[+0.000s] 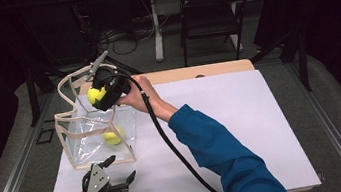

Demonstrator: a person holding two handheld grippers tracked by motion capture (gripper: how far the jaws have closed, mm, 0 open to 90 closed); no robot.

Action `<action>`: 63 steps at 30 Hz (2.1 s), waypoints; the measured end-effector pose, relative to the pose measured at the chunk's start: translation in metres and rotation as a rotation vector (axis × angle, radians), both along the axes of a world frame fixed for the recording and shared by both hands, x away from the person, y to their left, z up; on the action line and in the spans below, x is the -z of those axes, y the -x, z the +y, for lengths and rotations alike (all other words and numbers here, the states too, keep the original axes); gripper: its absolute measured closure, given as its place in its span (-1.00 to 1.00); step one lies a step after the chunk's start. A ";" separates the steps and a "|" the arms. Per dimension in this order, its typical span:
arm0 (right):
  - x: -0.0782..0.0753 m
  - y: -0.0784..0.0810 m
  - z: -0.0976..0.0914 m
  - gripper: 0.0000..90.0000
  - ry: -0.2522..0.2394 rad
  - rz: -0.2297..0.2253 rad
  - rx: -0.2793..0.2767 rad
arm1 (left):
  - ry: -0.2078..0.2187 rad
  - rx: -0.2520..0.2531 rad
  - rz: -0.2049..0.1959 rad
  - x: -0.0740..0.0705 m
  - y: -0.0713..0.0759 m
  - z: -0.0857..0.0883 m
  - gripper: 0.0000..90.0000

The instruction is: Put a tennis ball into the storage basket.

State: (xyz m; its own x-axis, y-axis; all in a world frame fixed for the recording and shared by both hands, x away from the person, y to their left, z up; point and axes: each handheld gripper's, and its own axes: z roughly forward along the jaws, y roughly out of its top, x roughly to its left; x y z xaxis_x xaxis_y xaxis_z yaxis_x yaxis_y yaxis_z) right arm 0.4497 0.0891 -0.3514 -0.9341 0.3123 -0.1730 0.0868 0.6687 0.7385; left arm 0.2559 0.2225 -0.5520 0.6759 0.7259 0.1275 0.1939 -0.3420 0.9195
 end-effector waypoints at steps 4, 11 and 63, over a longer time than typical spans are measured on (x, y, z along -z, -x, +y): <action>0.003 0.001 0.002 -0.42 0.003 0.009 -0.006 | 0.000 0.001 -0.002 0.000 0.000 0.000 -0.64; 0.006 0.001 0.004 -0.44 0.014 0.032 -0.033 | -0.002 0.001 -0.001 0.000 0.000 0.001 -0.64; 0.022 0.014 -0.124 -1.00 -0.040 0.037 0.116 | -0.020 0.004 -0.005 0.000 0.001 -0.004 -0.64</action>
State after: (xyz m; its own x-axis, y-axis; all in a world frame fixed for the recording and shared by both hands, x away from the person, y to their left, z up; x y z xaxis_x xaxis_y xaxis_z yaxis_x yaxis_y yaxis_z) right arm 0.4357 -0.0350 -0.3731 -0.8968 0.4247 -0.1241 0.1898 0.6226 0.7591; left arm 0.2552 0.2186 -0.5521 0.6780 0.7205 0.1456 0.1876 -0.3611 0.9135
